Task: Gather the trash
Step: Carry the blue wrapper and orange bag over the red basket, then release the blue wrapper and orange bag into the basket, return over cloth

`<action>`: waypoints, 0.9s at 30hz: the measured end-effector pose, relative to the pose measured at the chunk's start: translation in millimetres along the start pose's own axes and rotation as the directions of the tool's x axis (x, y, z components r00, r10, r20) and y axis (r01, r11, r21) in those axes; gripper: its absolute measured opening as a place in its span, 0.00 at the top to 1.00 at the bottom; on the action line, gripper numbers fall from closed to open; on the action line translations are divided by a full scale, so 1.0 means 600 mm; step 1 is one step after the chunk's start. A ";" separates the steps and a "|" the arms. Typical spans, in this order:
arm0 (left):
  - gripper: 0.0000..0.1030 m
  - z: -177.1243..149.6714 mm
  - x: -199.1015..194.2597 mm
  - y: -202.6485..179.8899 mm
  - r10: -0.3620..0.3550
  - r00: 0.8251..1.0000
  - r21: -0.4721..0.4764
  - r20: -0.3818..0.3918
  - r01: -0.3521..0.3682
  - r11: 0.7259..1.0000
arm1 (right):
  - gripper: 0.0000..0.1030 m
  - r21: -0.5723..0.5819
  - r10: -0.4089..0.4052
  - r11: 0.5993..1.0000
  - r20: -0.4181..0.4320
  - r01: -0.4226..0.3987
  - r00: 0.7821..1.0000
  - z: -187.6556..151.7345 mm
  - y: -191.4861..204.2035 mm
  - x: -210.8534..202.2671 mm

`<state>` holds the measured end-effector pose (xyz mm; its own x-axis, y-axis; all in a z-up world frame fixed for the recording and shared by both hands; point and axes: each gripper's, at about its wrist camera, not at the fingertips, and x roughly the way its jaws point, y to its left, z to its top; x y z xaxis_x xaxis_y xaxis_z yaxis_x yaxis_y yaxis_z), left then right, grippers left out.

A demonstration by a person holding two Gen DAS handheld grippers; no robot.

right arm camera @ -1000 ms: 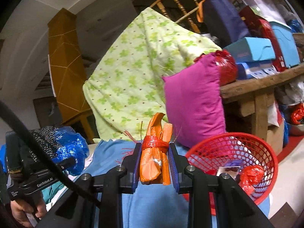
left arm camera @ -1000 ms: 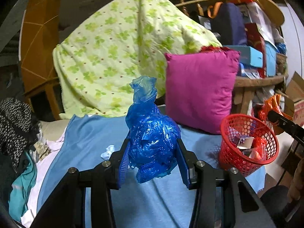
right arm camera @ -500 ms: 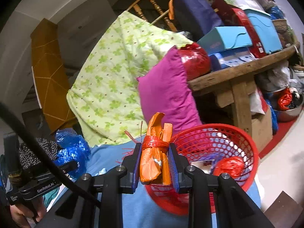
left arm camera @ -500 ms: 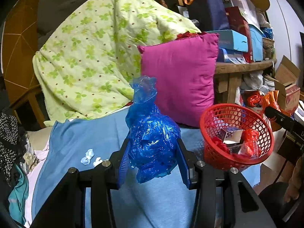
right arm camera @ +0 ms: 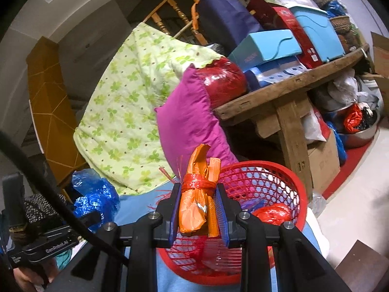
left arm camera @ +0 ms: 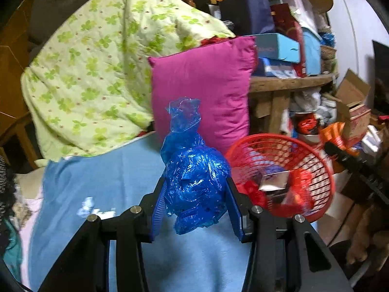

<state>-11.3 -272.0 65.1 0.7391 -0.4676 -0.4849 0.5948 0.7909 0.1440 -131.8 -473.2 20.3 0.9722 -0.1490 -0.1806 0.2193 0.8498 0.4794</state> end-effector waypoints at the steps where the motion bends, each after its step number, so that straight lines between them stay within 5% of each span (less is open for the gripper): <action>1: 0.53 0.003 0.006 -0.007 -0.029 1.000 -0.001 -0.004 0.029 1.000 | 0.72 0.008 -0.006 1.000 0.003 0.006 1.000 -0.001 -0.007 0.002; 15: 0.50 0.038 0.094 -0.081 -0.284 0.958 0.025 -0.041 0.285 0.958 | 0.70 0.119 -0.018 0.993 -0.030 0.021 0.999 -0.015 -0.068 0.047; 19: 0.37 0.037 0.115 -0.091 -0.300 0.952 0.022 -0.062 0.301 0.953 | 0.67 0.161 -0.012 0.987 -0.042 0.018 0.999 -0.013 -0.081 0.061; 20: 0.37 0.033 0.115 -0.089 -0.300 0.952 0.013 -0.058 0.301 0.954 | 0.59 0.177 -0.009 0.984 -0.045 0.017 0.999 -0.013 -0.085 0.064; 21: 0.36 0.029 0.115 -0.085 -0.306 0.950 0.006 -0.056 0.307 0.952 | 0.36 0.199 -0.002 0.980 -0.049 0.011 0.999 -0.012 -0.090 0.065; 22: 0.36 0.024 0.113 -0.081 -0.309 0.949 -0.002 -0.057 0.309 0.951 | 0.29 0.221 0.003 0.975 -0.048 0.007 0.999 -0.013 -0.095 0.065; 27: 0.36 -0.016 0.097 -0.047 -0.277 0.958 -0.040 -0.080 0.274 0.961 | 0.28 0.216 -0.005 0.976 0.000 0.005 1.000 -0.012 -0.089 0.055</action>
<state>12.1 -317.7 24.5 0.5180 -0.6352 -0.5729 0.7617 0.6473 -0.0290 -112.2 -519.6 -17.5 0.9711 -0.1532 -0.1828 0.2364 0.7198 0.6526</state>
